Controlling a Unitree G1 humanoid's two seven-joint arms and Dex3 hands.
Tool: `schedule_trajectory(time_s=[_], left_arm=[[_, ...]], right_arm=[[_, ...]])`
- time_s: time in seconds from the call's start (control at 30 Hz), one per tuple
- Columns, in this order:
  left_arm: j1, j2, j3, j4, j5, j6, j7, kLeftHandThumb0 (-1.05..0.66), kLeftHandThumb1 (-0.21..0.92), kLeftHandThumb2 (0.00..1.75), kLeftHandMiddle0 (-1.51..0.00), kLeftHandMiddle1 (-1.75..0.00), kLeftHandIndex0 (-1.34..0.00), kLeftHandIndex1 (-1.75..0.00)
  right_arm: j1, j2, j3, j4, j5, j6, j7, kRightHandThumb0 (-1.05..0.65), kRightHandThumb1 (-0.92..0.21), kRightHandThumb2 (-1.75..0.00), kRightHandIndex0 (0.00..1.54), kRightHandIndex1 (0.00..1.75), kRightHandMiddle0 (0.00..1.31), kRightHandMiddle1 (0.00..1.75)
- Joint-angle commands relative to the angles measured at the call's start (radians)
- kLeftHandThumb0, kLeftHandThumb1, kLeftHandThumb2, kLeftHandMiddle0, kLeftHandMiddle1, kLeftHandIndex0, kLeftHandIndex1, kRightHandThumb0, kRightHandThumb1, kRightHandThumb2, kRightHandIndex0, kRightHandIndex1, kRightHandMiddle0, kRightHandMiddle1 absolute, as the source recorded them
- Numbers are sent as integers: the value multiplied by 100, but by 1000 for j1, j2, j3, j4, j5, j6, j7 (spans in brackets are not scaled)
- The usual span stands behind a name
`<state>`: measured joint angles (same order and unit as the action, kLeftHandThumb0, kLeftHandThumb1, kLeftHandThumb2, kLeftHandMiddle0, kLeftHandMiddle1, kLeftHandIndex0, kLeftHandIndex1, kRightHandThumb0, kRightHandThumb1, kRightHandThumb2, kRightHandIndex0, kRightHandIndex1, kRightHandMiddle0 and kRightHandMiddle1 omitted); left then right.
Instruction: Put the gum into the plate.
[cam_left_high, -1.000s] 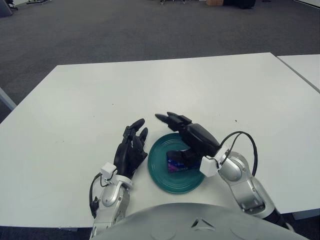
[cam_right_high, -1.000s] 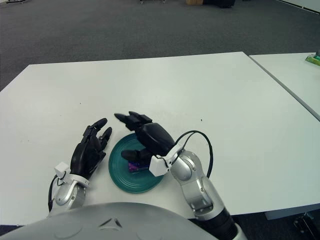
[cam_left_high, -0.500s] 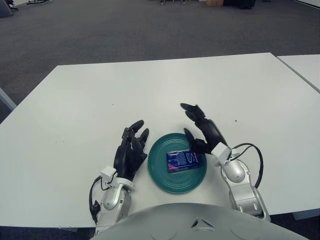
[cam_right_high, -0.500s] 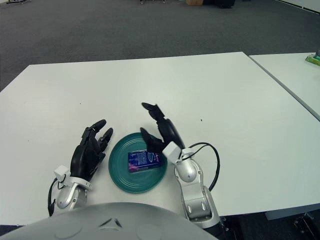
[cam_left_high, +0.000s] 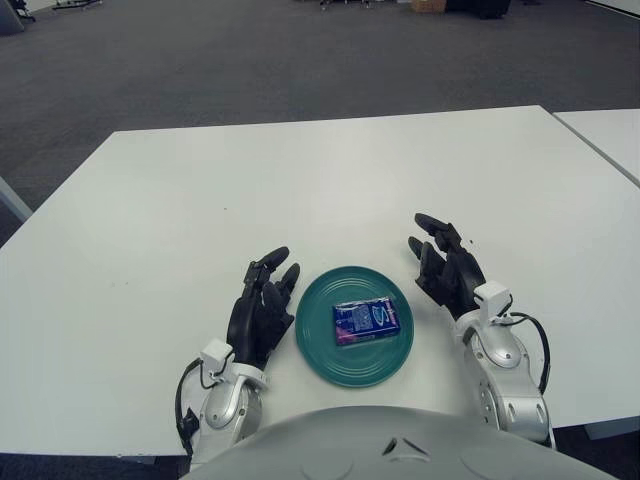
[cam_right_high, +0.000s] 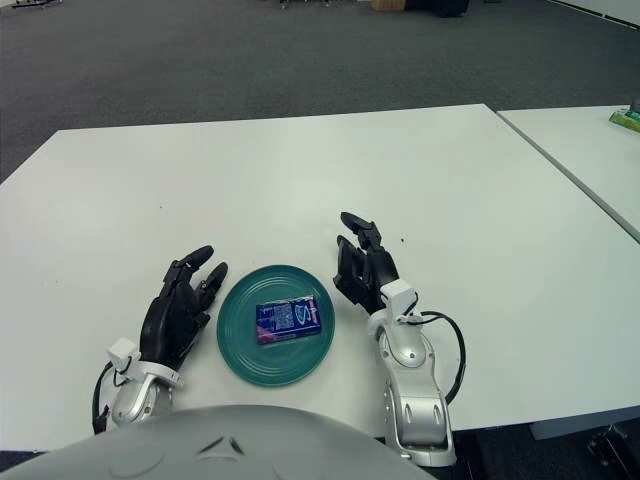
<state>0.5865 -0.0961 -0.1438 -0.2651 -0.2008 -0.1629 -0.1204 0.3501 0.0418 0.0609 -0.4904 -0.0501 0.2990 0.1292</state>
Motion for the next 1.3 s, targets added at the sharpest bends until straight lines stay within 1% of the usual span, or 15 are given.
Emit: schedule_trajectory(time_s=[0.0, 0.13, 0.27, 0.4, 0.5, 0.63, 0.97, 1.27], left_arm=[[2, 6, 5, -11, 3, 0, 7, -100, 92, 92, -51, -15, -13, -100], [9, 10, 9, -15, -1, 4, 5, -100, 92, 92, -51, -15, -12, -100], [12, 15, 11, -21, 0, 10, 5, -100, 92, 92, -51, -15, -14, -100], [16, 19, 10, -24, 0, 24, 8, -99, 92, 92, -50, -15, -14, -100], [17, 18, 10, -20, -2, 31, 9, -100, 92, 92, -49, -14, -13, -100], [17, 16, 10, -8, -3, 26, 6, -100, 92, 91, -47, -13, -12, -99], [25, 15, 3, 9, 27, -9, 9, -100, 92, 91, -46, -12, -8, -98], [25, 11, 6, 15, 21, -11, 9, -100, 92, 90, -48, -12, -7, -98]], right_arm=[[18, -35, -37, 42, 35, -21, 18, -92, -92, -91, 37, 3, 0, 63], [30, -61, -49, 81, 45, -37, 27, -90, -92, -91, 36, 2, 0, 61], [32, -69, -45, 101, 50, -40, 24, -87, -92, -91, 39, 3, 0, 59], [30, -63, -32, 118, 52, -42, 15, -86, -92, -90, 40, 3, 0, 57], [27, -55, -20, 135, 48, -45, 5, -85, -92, -91, 38, 2, 0, 56], [28, -51, -10, 152, 48, -51, -6, -84, -92, -92, 35, 0, 0, 56], [52, -37, 21, 217, 22, -105, -54, -80, -92, -95, 35, 0, 0, 59], [63, -34, 21, 256, 24, -127, -86, -80, -92, -96, 39, 2, 0, 60]])
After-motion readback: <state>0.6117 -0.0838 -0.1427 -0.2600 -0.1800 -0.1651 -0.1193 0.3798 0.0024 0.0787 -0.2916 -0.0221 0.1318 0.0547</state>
